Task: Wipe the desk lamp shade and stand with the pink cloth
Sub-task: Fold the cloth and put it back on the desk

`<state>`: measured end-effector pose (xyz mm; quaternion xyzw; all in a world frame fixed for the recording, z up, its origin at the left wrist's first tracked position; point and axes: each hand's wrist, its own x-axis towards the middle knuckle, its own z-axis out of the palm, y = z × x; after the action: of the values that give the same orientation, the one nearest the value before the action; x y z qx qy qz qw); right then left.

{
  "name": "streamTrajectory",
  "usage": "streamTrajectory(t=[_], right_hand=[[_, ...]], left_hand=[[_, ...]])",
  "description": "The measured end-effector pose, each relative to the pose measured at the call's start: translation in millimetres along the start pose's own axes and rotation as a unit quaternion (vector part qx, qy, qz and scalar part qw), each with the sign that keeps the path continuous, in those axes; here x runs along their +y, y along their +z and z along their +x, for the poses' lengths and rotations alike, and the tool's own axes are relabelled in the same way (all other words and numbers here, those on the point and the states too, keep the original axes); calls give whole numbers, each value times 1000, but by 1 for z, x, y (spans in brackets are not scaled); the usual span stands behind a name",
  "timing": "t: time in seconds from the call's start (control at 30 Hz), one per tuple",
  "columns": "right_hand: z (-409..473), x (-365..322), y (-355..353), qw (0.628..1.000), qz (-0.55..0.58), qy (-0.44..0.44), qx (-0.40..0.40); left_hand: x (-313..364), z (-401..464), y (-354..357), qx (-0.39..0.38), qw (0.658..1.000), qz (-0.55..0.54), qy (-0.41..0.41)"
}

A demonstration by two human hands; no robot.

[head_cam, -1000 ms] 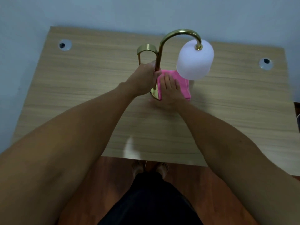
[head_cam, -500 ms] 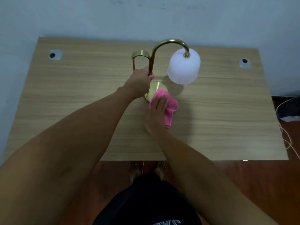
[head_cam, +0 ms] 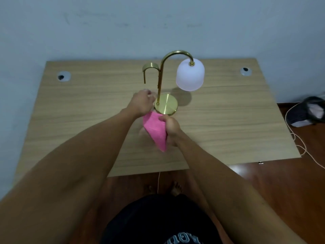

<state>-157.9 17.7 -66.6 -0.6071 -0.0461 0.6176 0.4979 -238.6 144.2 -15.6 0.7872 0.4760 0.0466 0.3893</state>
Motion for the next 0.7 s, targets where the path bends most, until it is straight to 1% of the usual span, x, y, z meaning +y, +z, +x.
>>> streamTrajectory(t=[0.07,0.13,0.2,0.23,0.3,0.33,0.43,0.53,0.7], right_hand=[[-9,-5,-11,995,68,52,-57],[-16,-10,-22,985,94,72,-123],[-23,-17,-29,978,103,73,-168],[-26,-23,-32,975,104,75,-184],[-30,-32,-43,970,112,68,-204],[-32,-38,-48,969,109,66,-214],[-36,-55,-65,973,80,63,-205],[-40,-68,-86,977,65,70,-192],[-44,-88,-137,988,12,67,-141]], left_hand=[[-15,-11,0,4,999,-49,-23],[-29,-22,1,-15,986,-143,-81],[-37,-34,2,-71,956,-252,-133],[-39,-40,2,-108,937,-299,-144],[-38,-46,4,-176,893,-386,-147],[-36,-49,6,-191,880,-410,-146],[-26,-50,17,-182,876,-426,-133],[-7,-45,30,-170,868,-445,-138],[29,-32,60,-128,880,-437,-134]])
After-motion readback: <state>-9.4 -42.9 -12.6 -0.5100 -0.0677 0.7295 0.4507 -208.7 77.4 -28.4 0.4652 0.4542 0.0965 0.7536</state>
